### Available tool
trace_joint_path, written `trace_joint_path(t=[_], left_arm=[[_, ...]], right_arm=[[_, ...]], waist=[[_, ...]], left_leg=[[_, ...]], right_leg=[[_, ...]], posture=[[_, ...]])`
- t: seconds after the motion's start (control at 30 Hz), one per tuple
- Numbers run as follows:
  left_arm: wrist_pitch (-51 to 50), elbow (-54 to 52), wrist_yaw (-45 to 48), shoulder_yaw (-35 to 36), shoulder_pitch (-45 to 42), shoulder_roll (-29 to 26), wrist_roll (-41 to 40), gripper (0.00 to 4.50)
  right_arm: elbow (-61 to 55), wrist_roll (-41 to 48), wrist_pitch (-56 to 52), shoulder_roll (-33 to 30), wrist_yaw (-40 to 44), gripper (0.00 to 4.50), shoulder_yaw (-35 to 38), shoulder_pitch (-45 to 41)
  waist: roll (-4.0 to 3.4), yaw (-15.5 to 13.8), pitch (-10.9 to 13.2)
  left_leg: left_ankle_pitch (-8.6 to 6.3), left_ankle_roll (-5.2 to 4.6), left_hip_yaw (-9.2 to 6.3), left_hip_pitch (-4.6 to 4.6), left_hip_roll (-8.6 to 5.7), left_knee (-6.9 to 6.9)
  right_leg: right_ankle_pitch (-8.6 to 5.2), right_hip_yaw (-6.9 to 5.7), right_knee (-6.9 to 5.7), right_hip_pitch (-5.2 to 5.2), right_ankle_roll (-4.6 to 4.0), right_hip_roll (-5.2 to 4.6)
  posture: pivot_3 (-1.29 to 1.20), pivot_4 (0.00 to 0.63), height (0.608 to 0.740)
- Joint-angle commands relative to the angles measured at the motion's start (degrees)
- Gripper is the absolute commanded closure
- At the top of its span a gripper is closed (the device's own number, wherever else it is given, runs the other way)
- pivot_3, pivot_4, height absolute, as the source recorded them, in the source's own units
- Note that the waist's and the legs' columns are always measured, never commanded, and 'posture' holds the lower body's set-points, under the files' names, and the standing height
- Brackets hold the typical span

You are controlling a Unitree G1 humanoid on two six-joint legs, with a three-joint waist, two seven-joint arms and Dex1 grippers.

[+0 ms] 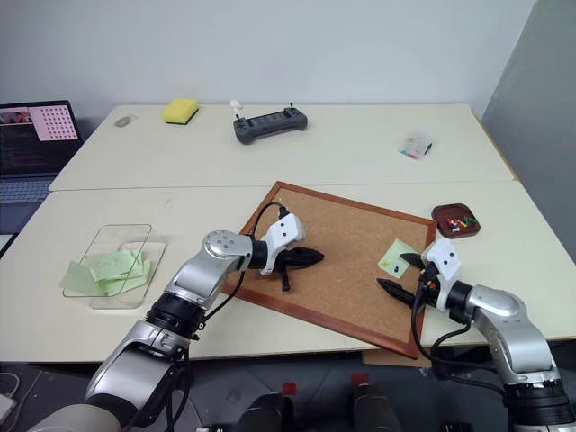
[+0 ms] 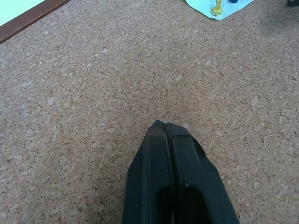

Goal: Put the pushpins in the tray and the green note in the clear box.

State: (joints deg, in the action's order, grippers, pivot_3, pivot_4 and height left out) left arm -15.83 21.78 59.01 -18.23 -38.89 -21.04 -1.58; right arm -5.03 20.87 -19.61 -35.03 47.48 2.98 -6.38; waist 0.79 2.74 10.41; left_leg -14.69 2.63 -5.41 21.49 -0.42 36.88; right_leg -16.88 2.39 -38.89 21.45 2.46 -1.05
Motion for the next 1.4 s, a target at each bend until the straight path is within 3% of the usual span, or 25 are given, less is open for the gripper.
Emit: trace_joint_path(t=[0.03, 0.57, 1.4], left_arm=[[-1.3, 1.6, 0.4, -1.6, 1.2, -1.0, 1.9, 4.50], [-2.0, 0.8, 0.4, -1.5, 1.4, -1.0, 1.7, 4.50], [-1.4, 1.8, 0.3, -2.0, 1.0, -0.7, 2.2, 4.50]], right_arm=[[0.5, -1.2, 2.6, 0.1, 0.7, 1.10, -0.4, -1.6], [1.6, -2.1, 3.1, 0.6, 0.4, 4.40, -0.4, -2.3], [-6.1, 5.0, -4.6, -1.2, -1.3, 4.46, 6.3, -4.8]], waist=[[0.00, 0.0, 0.0], [0.00, 0.0, 0.0], [0.01, -0.1, 0.0]], left_leg=[[0.00, 0.00, 0.00, 0.00, 0.00, 0.00], [0.00, 0.00, -0.03, 0.01, 0.00, -0.01], [0.00, 0.00, -0.05, 0.18, -0.01, 0.01]], right_leg=[[0.00, 0.00, 0.00, 0.00, 0.00, 0.00], [0.02, -0.02, 0.00, 0.00, -0.03, -0.01], [0.12, -0.04, 0.01, 0.14, -0.21, -0.03]], posture=[[0.00, 0.150, 0.740], [0.00, 0.150, 0.740], [0.00, 0.150, 0.740]])
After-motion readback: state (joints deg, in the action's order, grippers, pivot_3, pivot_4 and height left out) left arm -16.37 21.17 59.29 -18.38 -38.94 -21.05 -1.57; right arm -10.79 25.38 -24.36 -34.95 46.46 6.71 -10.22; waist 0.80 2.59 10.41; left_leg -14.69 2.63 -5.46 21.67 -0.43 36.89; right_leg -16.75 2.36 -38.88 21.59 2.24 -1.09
